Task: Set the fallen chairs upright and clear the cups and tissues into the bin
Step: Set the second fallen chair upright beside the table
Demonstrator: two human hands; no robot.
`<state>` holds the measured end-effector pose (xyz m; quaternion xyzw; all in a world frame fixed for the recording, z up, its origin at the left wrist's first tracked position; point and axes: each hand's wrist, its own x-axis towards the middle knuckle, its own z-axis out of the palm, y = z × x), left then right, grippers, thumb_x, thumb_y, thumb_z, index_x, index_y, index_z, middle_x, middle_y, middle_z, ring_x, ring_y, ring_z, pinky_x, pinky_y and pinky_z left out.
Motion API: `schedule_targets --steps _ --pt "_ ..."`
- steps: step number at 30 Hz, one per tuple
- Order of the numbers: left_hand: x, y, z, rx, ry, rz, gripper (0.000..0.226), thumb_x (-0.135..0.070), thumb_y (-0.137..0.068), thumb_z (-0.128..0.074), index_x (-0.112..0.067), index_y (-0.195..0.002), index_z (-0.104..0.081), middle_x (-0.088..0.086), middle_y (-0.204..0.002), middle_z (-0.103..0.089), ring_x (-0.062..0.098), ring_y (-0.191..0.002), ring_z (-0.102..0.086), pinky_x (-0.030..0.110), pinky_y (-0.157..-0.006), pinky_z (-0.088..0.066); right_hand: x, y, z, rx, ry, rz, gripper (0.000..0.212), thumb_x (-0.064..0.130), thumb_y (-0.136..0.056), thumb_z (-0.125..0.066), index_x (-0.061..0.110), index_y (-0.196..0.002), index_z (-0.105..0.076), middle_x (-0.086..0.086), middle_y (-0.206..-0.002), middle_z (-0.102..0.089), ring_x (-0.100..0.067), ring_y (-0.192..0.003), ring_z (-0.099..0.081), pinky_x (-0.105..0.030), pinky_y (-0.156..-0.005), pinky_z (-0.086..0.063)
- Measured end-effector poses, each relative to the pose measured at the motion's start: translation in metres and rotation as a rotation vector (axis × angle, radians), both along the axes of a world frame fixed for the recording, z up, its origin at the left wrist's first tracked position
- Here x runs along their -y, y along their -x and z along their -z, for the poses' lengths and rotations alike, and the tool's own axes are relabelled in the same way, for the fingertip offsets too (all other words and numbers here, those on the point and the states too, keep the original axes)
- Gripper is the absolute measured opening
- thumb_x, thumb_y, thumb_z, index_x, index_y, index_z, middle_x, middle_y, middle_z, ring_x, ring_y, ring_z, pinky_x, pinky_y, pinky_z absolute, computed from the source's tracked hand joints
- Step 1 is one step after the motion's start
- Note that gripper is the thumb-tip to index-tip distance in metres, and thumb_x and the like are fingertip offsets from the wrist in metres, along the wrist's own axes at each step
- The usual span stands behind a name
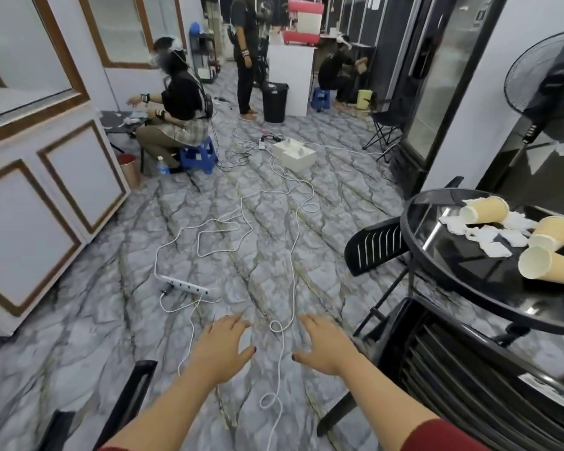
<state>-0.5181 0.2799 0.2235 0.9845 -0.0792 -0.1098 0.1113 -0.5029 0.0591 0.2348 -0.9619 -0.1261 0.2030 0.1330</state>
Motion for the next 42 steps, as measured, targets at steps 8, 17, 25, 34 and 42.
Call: schedule_targets --steps 8,17,25,34,42 --pt "-0.014 -0.058 0.011 -0.024 0.039 0.042 0.059 -0.056 -0.087 -0.034 -0.025 -0.137 -0.033 -0.003 -0.148 -0.033 0.016 -0.136 -0.028 0.034 -0.112 -0.025 -0.016 -0.054 0.011 -0.003 0.026 0.027 0.086 0.054 -0.083 -0.053 0.020 -0.148 -0.007 -0.003 -0.158 -0.009 -0.022 -0.145 -0.008 -0.042 -0.118 -0.011" --pt "0.010 -0.181 0.027 -0.056 0.072 0.030 0.057 -0.051 -0.090 -0.041 -0.022 -0.138 -0.034 -0.002 -0.147 -0.034 0.017 -0.135 -0.029 0.035 -0.110 -0.028 0.009 -0.168 0.023 -0.036 0.016 0.056 0.083 0.052 -0.083 -0.054 0.019 -0.147 -0.011 -0.005 -0.156 -0.014 -0.024 -0.143 -0.011 -0.040 -0.117 -0.015" --pt "0.044 -0.309 0.020 -0.034 0.108 -0.008 0.053 -0.051 -0.089 -0.044 -0.024 -0.134 -0.040 -0.004 -0.141 -0.042 0.017 -0.129 -0.038 0.036 -0.108 -0.033 0.049 -0.295 0.021 -0.060 -0.005 0.070 0.083 0.050 -0.083 -0.055 0.018 -0.147 -0.012 -0.007 -0.156 -0.013 -0.024 -0.143 -0.012 -0.039 -0.117 -0.014" --pt "0.066 -0.450 0.028 -0.082 0.109 0.052 0.057 -0.055 -0.088 -0.037 -0.023 -0.136 -0.037 -0.002 -0.144 -0.038 0.017 -0.131 -0.035 0.034 -0.109 -0.030 0.068 -0.423 0.031 -0.086 -0.029 0.164 0.085 0.052 -0.084 -0.053 0.019 -0.148 -0.009 -0.006 -0.157 -0.011 -0.023 -0.143 -0.012 -0.037 -0.117 -0.015" --pt "0.065 -0.646 0.030 -0.046 0.113 0.206 0.051 -0.050 -0.090 -0.043 -0.023 -0.133 -0.041 -0.002 -0.140 -0.042 0.017 -0.129 -0.039 0.032 -0.106 -0.033 0.067 -0.585 0.031 -0.107 -0.017 0.318 0.084 0.051 -0.084 -0.054 0.019 -0.148 -0.009 -0.007 -0.156 -0.014 -0.025 -0.143 -0.014 -0.038 -0.116 -0.017"
